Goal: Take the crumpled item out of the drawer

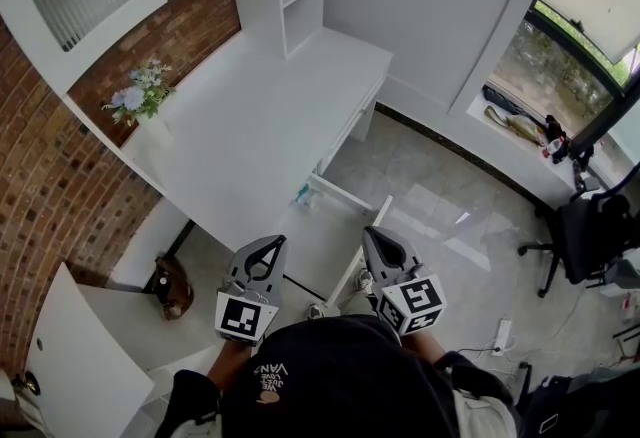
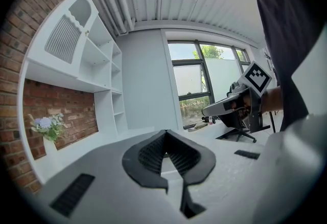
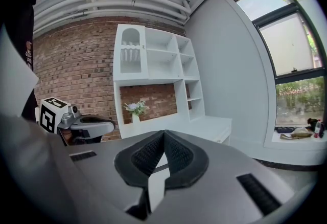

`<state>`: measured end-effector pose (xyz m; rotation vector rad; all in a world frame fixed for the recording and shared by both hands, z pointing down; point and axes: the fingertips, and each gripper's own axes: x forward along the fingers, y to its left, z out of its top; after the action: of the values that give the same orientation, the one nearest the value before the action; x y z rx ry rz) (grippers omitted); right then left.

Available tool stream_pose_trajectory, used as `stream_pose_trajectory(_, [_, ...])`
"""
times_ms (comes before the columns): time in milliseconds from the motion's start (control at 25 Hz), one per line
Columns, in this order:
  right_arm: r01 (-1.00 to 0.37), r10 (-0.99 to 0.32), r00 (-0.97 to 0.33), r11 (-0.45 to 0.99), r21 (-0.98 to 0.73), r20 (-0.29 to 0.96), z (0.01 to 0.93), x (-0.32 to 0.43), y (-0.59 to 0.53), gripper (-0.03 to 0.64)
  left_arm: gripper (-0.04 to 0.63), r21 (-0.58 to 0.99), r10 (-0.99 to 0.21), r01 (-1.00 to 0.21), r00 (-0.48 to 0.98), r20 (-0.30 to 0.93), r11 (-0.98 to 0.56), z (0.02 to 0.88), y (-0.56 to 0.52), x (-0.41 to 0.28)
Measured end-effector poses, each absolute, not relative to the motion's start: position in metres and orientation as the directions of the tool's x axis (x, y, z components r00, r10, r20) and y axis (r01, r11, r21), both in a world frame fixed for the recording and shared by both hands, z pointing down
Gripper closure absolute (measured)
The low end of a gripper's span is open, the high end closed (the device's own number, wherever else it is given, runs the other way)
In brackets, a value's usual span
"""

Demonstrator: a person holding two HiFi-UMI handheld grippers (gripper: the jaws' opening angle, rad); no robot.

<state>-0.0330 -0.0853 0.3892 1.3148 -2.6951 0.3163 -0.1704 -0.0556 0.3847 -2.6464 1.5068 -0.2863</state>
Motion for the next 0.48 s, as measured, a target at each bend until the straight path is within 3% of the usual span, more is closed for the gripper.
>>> stream_pose_trajectory(480, [-0.797,-0.770,-0.603,0.591,-0.123,0.211,0.3920,-0.0296,-0.0832,0.617,0.589,-0.153,-0.856,-0.842,0.503,0.120,-0.517,0.3877,-0.0516,-0.1680])
